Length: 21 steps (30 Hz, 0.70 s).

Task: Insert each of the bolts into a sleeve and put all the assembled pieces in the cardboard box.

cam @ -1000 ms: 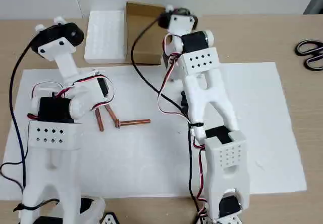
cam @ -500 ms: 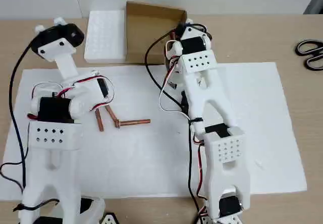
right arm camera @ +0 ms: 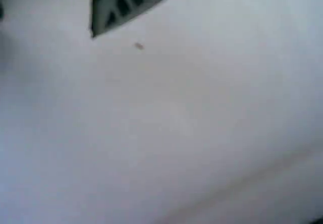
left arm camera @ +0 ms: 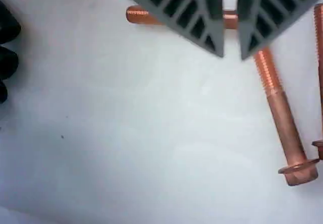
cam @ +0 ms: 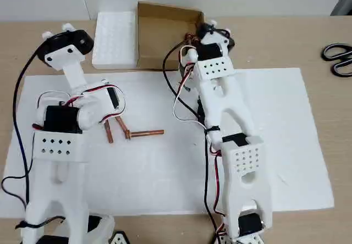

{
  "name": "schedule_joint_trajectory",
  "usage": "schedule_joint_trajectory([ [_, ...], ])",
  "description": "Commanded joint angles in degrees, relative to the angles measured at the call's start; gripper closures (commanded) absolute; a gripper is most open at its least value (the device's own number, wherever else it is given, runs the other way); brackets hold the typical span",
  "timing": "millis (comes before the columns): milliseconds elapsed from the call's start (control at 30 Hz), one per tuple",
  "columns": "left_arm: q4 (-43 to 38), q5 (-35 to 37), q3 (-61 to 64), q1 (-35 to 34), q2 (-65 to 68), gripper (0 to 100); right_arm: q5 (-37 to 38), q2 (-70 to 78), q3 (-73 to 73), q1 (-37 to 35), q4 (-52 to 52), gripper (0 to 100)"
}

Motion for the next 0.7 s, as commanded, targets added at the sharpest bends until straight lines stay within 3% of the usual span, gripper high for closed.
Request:
schedule_joint_trajectory([
  [0,-0.26,0.35,-0.48,0.00,-0.62,99,-0.88,-0.31,-0.18,1.54,0.48,87.3],
  [667,-5.10,0.35,-0.31,0.09,-0.62,99,-2.29,-0.31,-0.18,2.15,4.35,87.2],
])
